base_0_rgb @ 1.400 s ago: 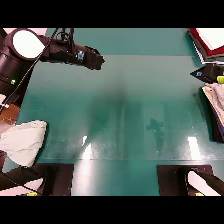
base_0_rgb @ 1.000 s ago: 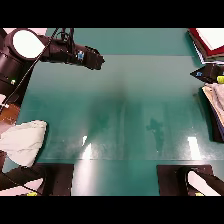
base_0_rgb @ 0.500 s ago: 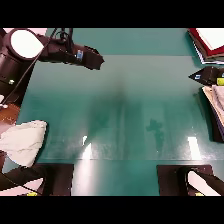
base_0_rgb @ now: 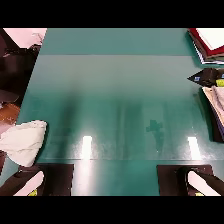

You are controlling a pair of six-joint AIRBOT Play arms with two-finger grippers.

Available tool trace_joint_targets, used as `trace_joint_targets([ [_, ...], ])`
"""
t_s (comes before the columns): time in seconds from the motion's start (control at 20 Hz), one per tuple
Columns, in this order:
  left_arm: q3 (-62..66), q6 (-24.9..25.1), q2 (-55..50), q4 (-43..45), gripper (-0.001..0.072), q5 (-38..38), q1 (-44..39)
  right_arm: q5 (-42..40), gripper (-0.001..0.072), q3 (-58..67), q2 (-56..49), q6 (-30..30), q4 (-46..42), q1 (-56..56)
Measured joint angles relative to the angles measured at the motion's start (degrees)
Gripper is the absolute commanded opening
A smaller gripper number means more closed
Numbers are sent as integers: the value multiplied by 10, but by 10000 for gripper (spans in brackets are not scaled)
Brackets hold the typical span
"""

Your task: Fold the shirts.

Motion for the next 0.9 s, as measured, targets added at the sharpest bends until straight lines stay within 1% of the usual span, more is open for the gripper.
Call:
trace_joint_targets([
  [0.05, -31, -3, 20, 6, 98, -11, 23, 1, 17, 0, 0, 0, 0, 0],
  [0.1, -66, -6, 37, 14, 509, -22, 41, 2, 17, 0, 0, 0, 0, 0],
  [0.15, -100, -8, 47, 24, 705, -31, 53, 5, 17, 0, 0, 0, 0, 0],
  [0.35, -257, -28, 68, 88, 701, -40, 77, 15, 17, 0, 0, 0, 0, 0],
  [0.55, -402, -63, 75, 166, 697, -13, 84, 21, 17, 0, 0, 0, 0, 0],
  [0.6, -433, -71, 75, 178, 567, 0, 85, 21, 17, 0, 0, 0, 0, 0],
  [0.65, -457, -79, 76, 189, 395, 16, 85, 21, 17, 0, 0, 0, 0, 0],
  [0.75, -491, -98, 76, 202, 85, 45, 86, 23, 17, 0, 0, 0, 0, 0],
  [0.8, -499, -106, 76, 206, 25, 57, 86, 23, 17, 0, 0, 0, 0, 0],
  [0.9, -501, -118, 76, 210, 25, 71, 86, 24, 17, 0, 0, 0, 0, 0],
])
